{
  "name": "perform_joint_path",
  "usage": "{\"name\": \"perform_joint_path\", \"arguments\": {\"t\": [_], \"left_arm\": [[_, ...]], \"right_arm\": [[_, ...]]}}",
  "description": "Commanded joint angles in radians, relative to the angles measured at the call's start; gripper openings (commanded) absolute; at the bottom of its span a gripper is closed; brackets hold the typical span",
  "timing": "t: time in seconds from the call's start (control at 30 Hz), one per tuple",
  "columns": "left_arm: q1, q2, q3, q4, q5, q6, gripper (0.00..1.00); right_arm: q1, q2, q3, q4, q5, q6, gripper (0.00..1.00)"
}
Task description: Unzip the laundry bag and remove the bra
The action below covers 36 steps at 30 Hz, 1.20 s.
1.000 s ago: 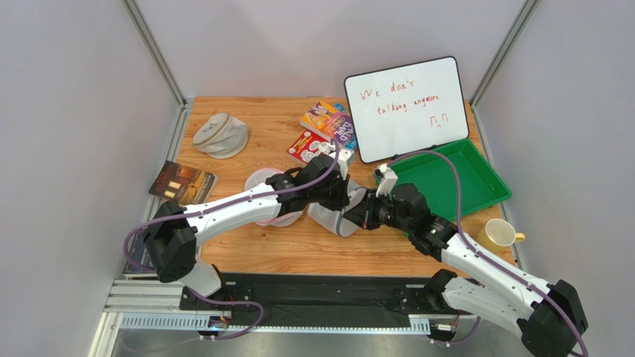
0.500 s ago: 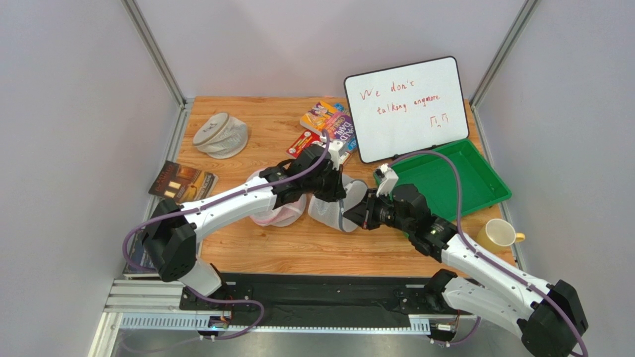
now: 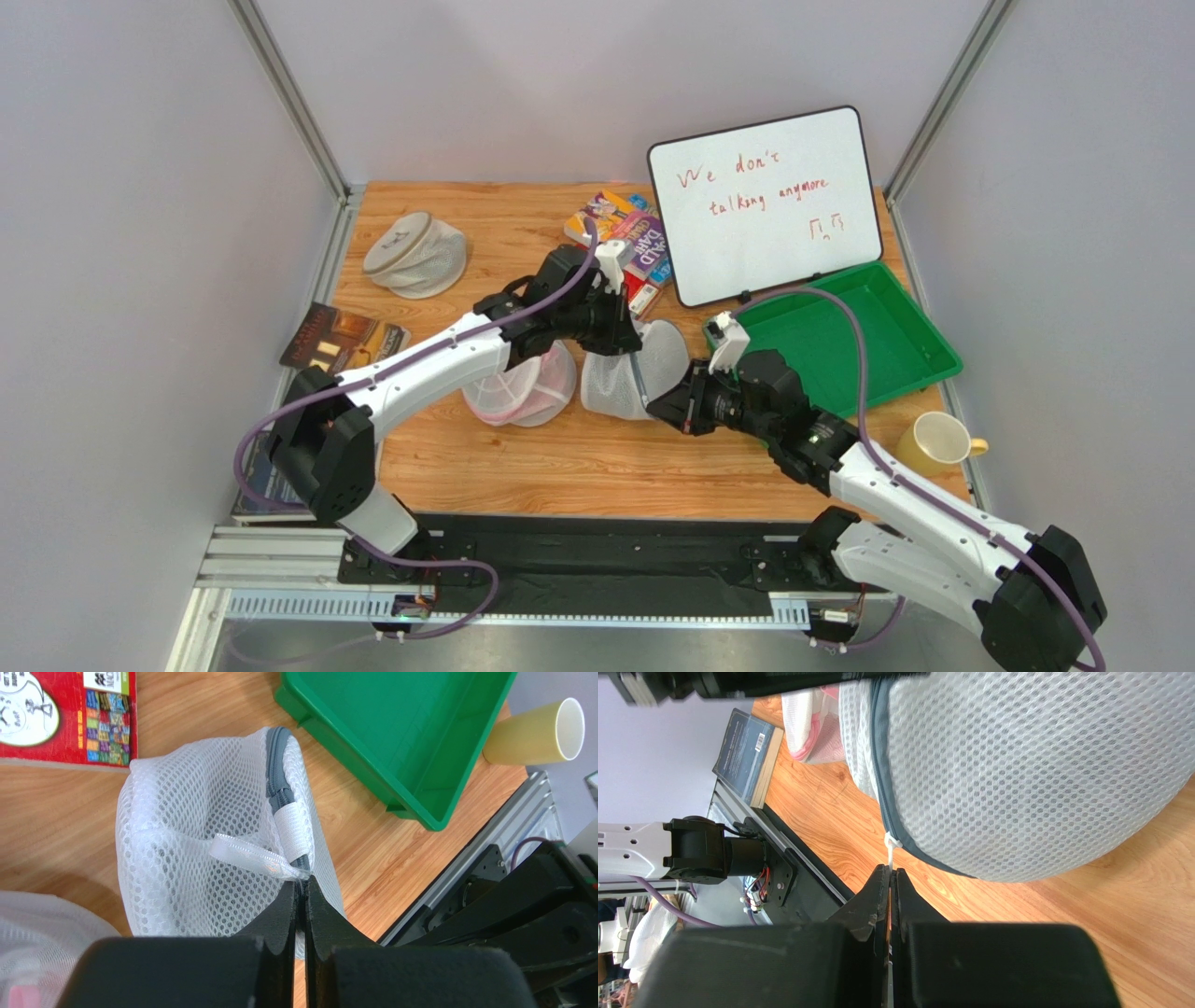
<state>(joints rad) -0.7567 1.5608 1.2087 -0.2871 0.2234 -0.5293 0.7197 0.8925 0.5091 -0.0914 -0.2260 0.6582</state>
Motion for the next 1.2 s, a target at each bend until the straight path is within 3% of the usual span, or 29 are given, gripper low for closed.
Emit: {"name": "perform_joint_path", "arguments": {"t": [0.0,0.27,0.33,0.37,0.4,0.47,0.87,1.17], "left_arm": [[0.034,0.039,0.081,0.045,0.024,0.028,0.00],[0.042,0.087,0.137,-0.006,0.007,0.066,0.00],[0.042,0.079,0.138,-0.011,0.019,0.075,0.18],[0.042,0.074,0.137,-0.015,0.024,0.078,0.33],[0.040,0.065,0.134,-0.014,0.024,0.080,0.57],[0.037,0.029,0.117,-0.015,0.016,0.087,0.70],[-0.064,-0.188,-0.009,-0.101,-0.144,0.103,0.73],[-0.081,-0.237,-0.136,-0.011,-0.058,0.034,0.72]], "right_arm": [[0.010,-0.009,-0.011,0.010,-0.027,0.011,0.00],[0.027,-0.006,-0.012,0.018,-0.024,0.023,0.00],[0.029,-0.003,-0.003,0.021,-0.018,0.027,0.00],[0.027,0.000,0.003,0.021,-0.016,0.027,0.00],[0.029,0.003,0.009,0.021,-0.013,0.030,0.00],[0.029,0.014,0.029,0.024,-0.012,0.029,0.00],[0.030,0.118,0.091,0.084,-0.012,0.043,0.00],[0.038,0.131,0.140,0.079,-0.012,0.031,0.00]]}}
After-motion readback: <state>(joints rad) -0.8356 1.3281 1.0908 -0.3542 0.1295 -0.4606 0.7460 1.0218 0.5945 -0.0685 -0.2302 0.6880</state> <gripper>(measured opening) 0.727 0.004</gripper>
